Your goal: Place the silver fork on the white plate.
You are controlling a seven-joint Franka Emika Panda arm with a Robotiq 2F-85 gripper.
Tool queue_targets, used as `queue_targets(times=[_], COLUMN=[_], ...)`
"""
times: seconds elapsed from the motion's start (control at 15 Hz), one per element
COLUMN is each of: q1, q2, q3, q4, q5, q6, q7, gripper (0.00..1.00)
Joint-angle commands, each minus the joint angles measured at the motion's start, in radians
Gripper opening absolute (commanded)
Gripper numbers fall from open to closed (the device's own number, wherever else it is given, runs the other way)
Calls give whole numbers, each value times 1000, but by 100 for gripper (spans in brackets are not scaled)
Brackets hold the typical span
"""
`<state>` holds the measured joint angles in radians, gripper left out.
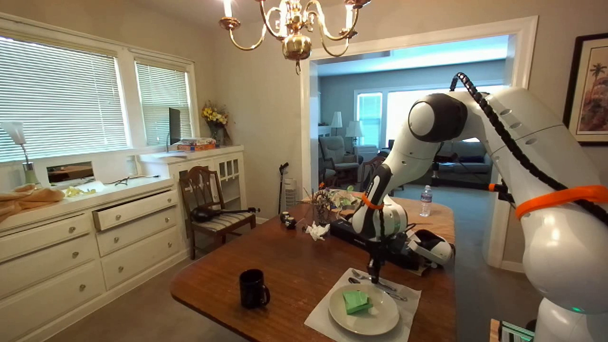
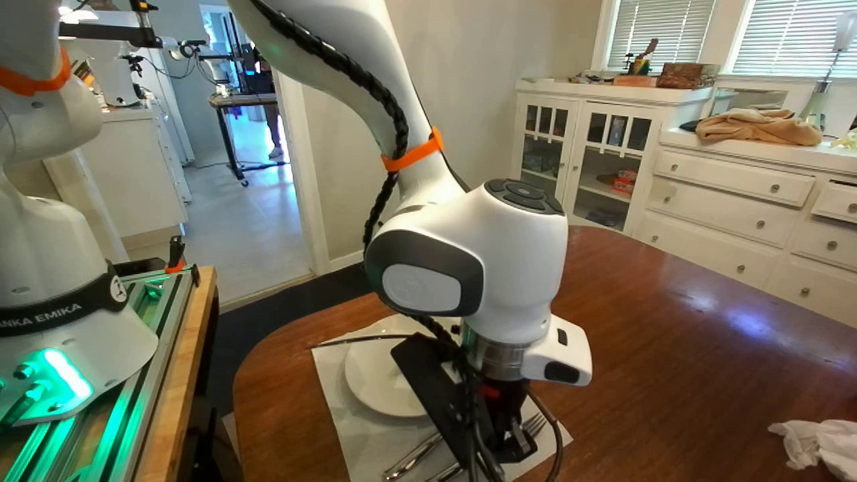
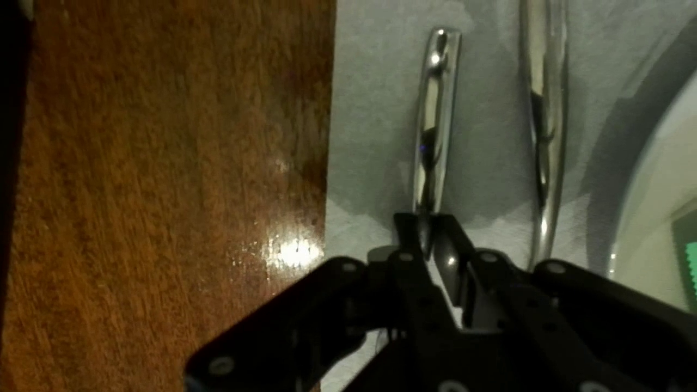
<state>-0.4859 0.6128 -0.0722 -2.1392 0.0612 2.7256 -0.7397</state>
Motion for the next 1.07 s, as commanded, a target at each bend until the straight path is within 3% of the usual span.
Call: queue_targets(times=[0.0,0.27,0.67,1.0], q1=[-6,-10,-2,71], q2=[7,-17,-160,-281], q3=[8,6,-7,-96], q4=[-13,-28,-130,-254], q5=[-16,-24,-63,-225], q6=[26,14,32,23], q7=[15,0,-49,-41], gripper=[0,3,3,3])
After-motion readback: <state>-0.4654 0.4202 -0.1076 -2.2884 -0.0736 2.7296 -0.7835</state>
